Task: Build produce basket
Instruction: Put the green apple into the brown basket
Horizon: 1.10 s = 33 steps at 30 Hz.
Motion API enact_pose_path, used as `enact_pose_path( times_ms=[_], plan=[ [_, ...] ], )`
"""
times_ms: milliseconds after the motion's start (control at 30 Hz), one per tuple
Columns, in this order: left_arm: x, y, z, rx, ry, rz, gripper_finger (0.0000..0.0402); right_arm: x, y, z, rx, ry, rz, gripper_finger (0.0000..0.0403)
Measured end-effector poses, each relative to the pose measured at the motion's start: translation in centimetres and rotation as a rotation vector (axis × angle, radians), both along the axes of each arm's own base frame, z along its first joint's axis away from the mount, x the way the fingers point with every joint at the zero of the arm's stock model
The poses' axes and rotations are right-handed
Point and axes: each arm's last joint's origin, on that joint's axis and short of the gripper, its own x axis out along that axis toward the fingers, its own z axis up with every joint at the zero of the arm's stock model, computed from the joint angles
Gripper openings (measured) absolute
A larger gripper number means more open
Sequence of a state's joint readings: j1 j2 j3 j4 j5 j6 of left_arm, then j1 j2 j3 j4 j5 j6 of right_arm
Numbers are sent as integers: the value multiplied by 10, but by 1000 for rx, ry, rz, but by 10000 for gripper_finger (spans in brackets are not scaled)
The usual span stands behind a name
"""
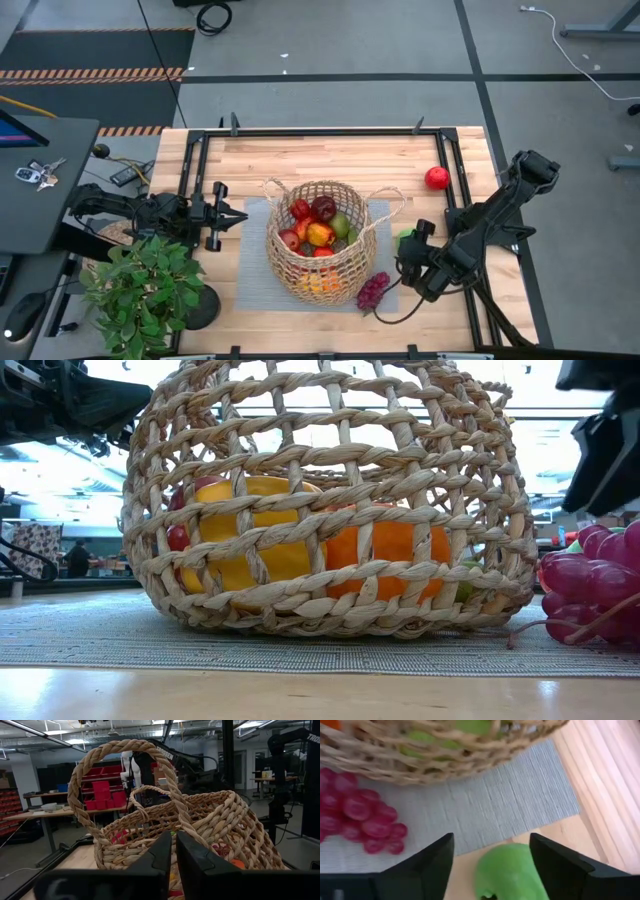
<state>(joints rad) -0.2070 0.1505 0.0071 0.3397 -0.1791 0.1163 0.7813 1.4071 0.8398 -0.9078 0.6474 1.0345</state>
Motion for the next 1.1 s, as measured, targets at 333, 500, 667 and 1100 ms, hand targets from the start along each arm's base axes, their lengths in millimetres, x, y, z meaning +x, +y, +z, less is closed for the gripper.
enact_pose_path(
  times_ms=[333,500,667,1100],
  plan=[
    [0,0,0,0,0,0,28,-2,-19,-22,-30,59,-51,394],
    [0,0,0,0,0,0,34,-11,-27,-40,-41,74,-72,382],
    [0,0,0,0,0,0,35,-24,-37,-61,-24,88,-122,385],
    [0,0,0,0,0,0,35,-30,-42,-70,15,69,-196,365]
  ],
)
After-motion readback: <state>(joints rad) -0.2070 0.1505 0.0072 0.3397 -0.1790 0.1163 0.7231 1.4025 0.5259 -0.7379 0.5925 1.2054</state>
